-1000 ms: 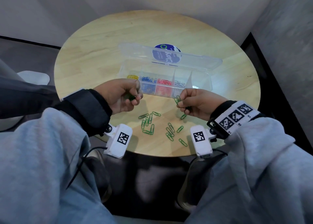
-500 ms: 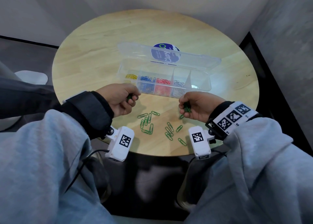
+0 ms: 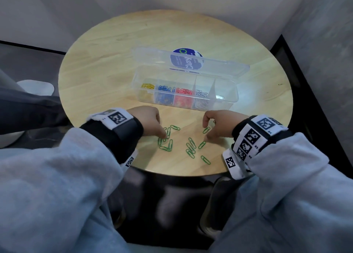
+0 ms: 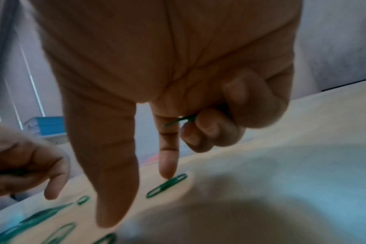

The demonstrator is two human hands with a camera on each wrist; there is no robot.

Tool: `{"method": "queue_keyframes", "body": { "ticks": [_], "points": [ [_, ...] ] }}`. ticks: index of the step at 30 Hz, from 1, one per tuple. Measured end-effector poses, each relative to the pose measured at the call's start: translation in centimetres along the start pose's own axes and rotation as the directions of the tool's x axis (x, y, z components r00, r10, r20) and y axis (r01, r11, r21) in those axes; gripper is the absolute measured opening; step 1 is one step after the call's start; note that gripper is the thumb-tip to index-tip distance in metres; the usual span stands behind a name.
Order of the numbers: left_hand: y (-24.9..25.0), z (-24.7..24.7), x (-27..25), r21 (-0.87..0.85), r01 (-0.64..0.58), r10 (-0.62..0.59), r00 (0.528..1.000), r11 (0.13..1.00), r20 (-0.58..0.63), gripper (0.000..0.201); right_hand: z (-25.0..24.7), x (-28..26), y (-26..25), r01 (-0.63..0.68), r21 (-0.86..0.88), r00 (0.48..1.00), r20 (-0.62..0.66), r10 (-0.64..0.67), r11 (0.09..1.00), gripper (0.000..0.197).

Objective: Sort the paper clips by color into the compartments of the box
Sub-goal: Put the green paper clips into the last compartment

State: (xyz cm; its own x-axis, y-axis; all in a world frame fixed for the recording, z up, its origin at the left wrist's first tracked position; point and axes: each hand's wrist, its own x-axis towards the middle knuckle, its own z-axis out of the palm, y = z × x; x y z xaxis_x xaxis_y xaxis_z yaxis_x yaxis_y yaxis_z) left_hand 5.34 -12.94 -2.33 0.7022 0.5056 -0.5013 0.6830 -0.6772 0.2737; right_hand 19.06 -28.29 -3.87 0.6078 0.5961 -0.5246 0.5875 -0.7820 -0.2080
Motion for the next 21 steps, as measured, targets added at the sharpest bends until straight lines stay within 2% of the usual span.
{"method": "queue_keyframes", "body": {
  "ticks": [2, 5, 13, 15, 17, 21],
  "points": [
    [0.3, 0.7, 0.1, 0.131, -0.025, 0.022, 0.999, 0.991, 0.025, 0.045, 0.3, 0.0, -0.4, -0.001, -0.059, 1.000, 0.010, 0.001, 0.998, 0.030],
    [0.5, 1.4, 0.5, 0.226, -0.046, 0.035, 0.998, 0.973, 0.051, 0.048, 0.5, -0.2, -0.9, 0.014, -0.145, 1.000, 0.021, -0.011, 0.989, 0.025],
    [0.6, 2.0, 1.2, 0.121, -0.038, 0.029, 0.997, 0.992, 0.071, 0.031, 1.2, -0.1, -1.0, 0.071, -0.155, 0.997, 0.008, -0.070, 0.985, 0.004],
    [0.7, 2.1, 1.1, 0.108, -0.035, 0.029, 0.998, 0.994, 0.057, 0.035, 1.1, -0.4, -0.9, 0.103, -0.110, 0.995, 0.008, -0.102, 0.989, 0.013],
    [0.8, 2.2, 1.0, 0.111, -0.051, 0.044, 0.997, 0.993, 0.057, 0.041, 0.9, -0.7, -0.9, 0.144, -0.114, 0.989, 0.061, -0.138, 0.983, 0.022],
    [0.9, 2.3, 1.0, 0.172, -0.104, 0.094, 0.993, 0.980, 0.065, 0.043, 1.3, -1.0, -1.2, 0.189, -0.185, 0.980, 0.099, -0.173, 0.964, 0.026]
  ]
}}
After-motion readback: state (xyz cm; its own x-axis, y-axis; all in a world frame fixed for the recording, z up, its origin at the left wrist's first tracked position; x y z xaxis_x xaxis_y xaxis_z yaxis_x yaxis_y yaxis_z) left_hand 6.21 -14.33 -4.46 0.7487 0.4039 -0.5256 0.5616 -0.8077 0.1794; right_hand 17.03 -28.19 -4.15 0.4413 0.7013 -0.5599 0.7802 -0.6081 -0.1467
